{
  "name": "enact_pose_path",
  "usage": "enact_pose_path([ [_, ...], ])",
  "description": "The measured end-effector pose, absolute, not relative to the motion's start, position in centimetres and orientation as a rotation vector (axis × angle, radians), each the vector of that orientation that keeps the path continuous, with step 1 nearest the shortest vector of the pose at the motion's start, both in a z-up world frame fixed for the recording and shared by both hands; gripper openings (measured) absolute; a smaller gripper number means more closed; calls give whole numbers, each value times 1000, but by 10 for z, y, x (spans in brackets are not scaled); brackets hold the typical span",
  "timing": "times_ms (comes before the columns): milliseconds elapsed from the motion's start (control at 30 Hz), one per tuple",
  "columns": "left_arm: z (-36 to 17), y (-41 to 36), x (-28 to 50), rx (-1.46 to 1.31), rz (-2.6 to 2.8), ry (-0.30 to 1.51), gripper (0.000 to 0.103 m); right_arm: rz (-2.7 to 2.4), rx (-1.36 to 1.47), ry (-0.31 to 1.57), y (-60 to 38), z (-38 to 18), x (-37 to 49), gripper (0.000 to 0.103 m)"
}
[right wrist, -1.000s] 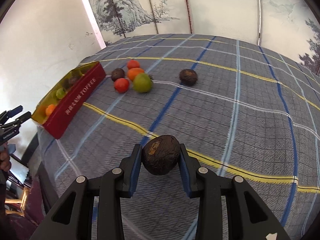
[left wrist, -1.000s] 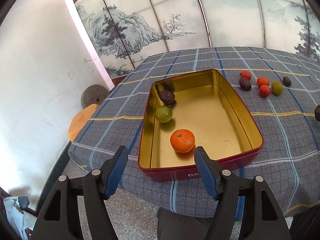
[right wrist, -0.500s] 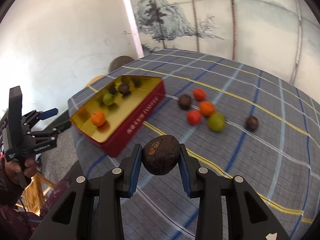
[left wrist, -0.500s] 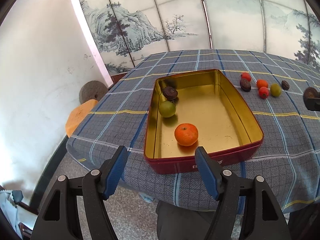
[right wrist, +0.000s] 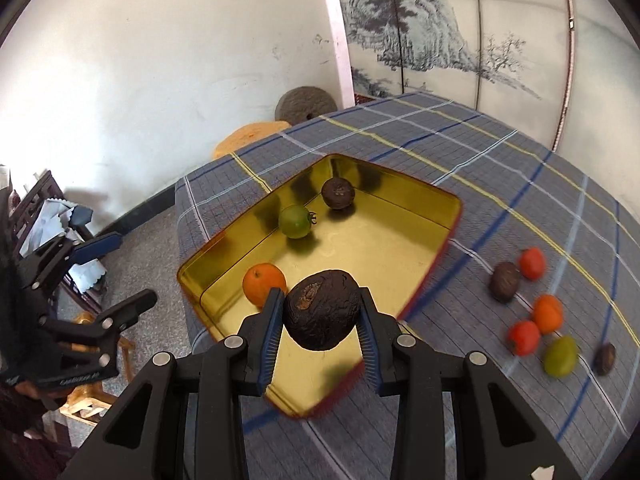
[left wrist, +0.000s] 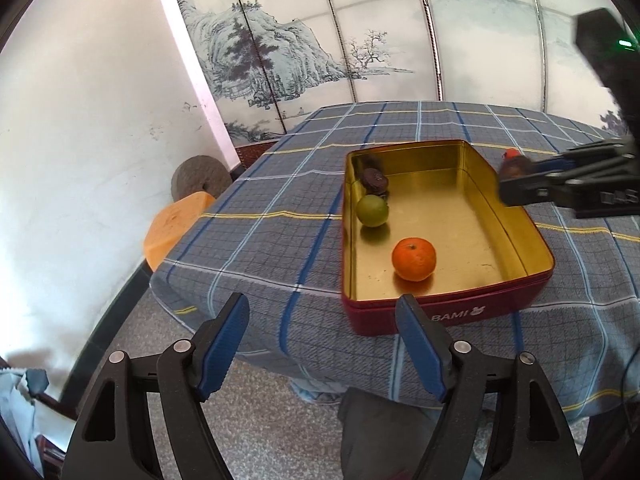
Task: Organize fruits
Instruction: 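Carry the brown fruit into the tin and open the right gripper, then grasp the red tomato from the table with the left gripper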
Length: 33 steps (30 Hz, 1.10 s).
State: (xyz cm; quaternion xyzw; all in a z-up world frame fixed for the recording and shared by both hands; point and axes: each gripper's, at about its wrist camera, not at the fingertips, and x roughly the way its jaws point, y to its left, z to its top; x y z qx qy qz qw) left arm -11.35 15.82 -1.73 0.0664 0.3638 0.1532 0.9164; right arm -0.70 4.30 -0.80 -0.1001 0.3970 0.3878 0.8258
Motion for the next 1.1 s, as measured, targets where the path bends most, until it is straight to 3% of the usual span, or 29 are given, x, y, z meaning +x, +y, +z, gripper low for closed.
enact_pose_path([
  [700, -32, 177, -117, 130, 343, 782, 83, 789, -273, 992, 111, -46, 52, 34],
  [1033, -37, 178, -117, 130, 345, 801, 83, 808, -199, 964, 111, -36, 57, 35],
  [1100, -37, 178, -117, 131, 347, 805, 83, 815, -166, 941, 105, -29, 55, 51],
])
